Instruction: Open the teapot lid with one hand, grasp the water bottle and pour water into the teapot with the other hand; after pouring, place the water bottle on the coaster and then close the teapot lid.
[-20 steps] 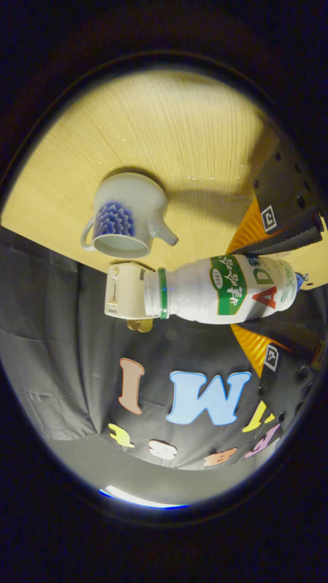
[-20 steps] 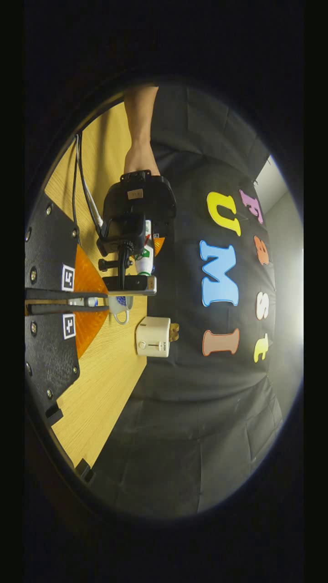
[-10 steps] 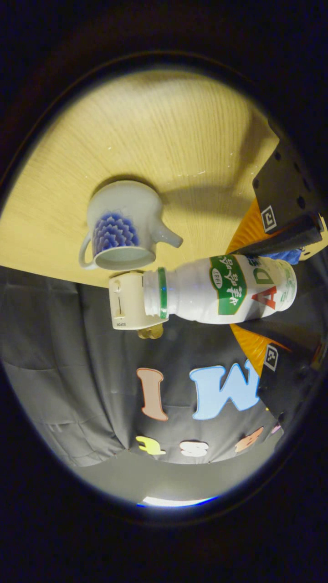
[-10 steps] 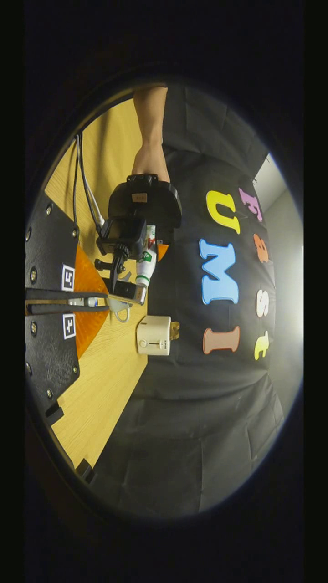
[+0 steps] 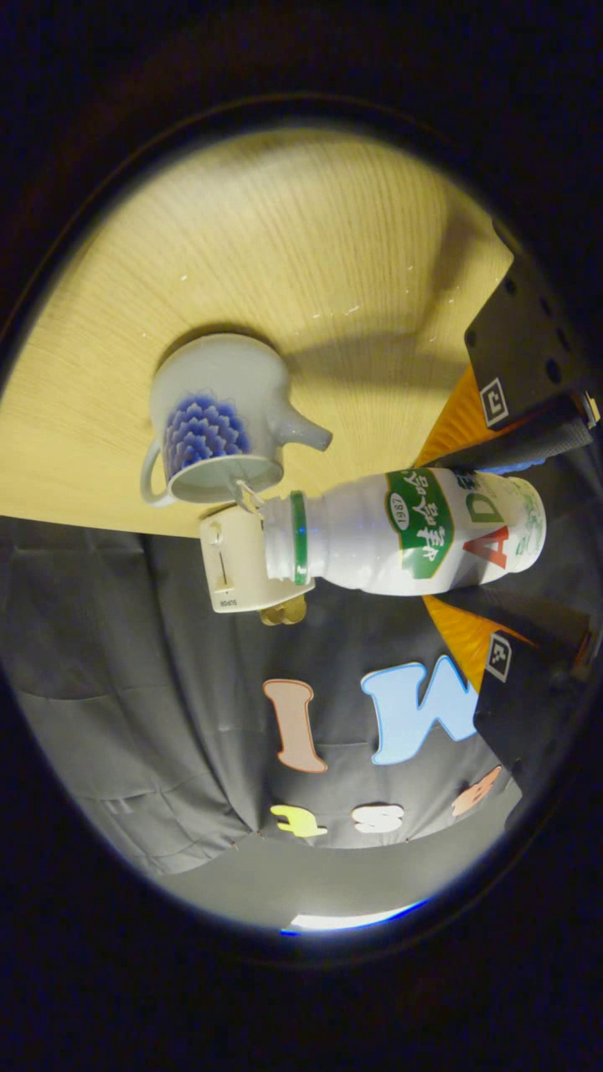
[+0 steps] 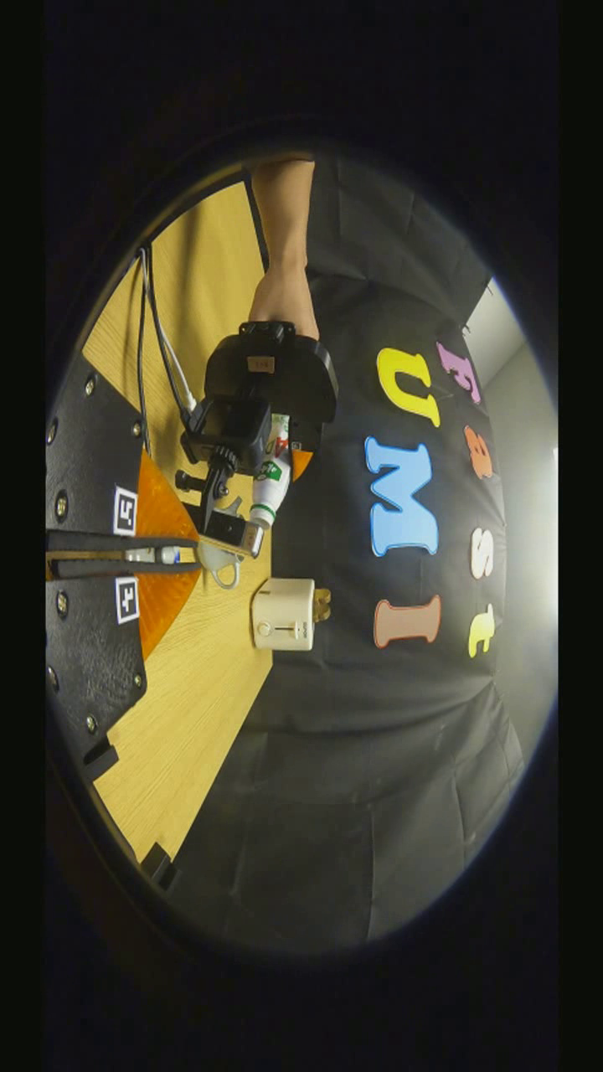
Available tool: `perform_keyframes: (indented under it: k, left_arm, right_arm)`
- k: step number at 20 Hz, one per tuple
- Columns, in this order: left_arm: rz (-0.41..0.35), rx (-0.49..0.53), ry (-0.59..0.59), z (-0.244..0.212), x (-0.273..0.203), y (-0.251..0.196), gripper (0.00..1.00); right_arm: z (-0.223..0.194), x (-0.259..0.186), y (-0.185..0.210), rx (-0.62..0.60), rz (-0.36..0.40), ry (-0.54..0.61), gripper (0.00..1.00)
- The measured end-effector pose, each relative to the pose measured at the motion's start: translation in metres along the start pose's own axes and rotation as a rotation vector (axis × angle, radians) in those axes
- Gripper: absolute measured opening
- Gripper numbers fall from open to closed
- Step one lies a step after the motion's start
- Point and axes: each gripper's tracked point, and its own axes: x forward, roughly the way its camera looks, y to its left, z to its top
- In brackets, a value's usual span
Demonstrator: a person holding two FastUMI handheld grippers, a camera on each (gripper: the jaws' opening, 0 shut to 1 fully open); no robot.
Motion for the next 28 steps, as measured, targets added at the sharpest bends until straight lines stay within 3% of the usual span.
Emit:
perform_keyframes:
  k: [4,7,8,9,11,12,15,16,18,28]
  left_arm:
    - [0.007,0.013,-0.002,0.0012,-0.001,0.0003,0.79]
    - [0.016,0.031,0.004,0.0001,-0.0008,0.0027,0.7]
    - [0.014,0.034,0.005,0.0005,-0.0008,0.0017,0.74]
    - [0.015,0.033,0.004,0.0006,-0.0011,0.0022,0.74]
    - [0.018,0.039,0.003,0.001,-0.0013,0.0032,0.7]
    - [0.019,0.046,0.004,0.0009,-0.0012,0.003,0.74]
    - [0.025,0.067,0.003,0.0029,-0.0021,0.0033,0.74]
    - [0.029,0.073,0.004,0.002,-0.0019,0.0042,0.7]
    - [0.025,0.079,0.005,0.0016,-0.0018,0.004,0.79]
    - [0.011,0.144,0.022,-0.0048,-0.0002,0.0057,0.79]
  right_arm:
    - [0.0003,-0.0006,-0.0006,0.003,-0.002,-0.002,0.04]
    - [0.0014,-0.0011,-0.0007,0.005,0.001,-0.003,0.04]
    - [0.0014,-0.0016,-0.0006,0.004,0.0,-0.005,0.0]
    - [0.0021,-0.0011,-0.0001,0.004,0.001,-0.006,0.04]
    - [0.003,-0.0015,0.0005,0.001,0.003,-0.007,0.0]
    - [0.0023,-0.0015,0.0009,-0.001,0.004,-0.007,0.04]
    - [0.0025,-0.0016,0.0015,-0.02,0.003,-0.005,0.04]
    - [0.003,-0.0021,0.0022,-0.024,0.005,-0.007,0.04]
    - [0.0041,-0.0037,0.0034,-0.023,0.01,-0.011,0.04]
    - [0.0033,-0.0061,0.0003,-0.028,0.001,-0.014,0.04]
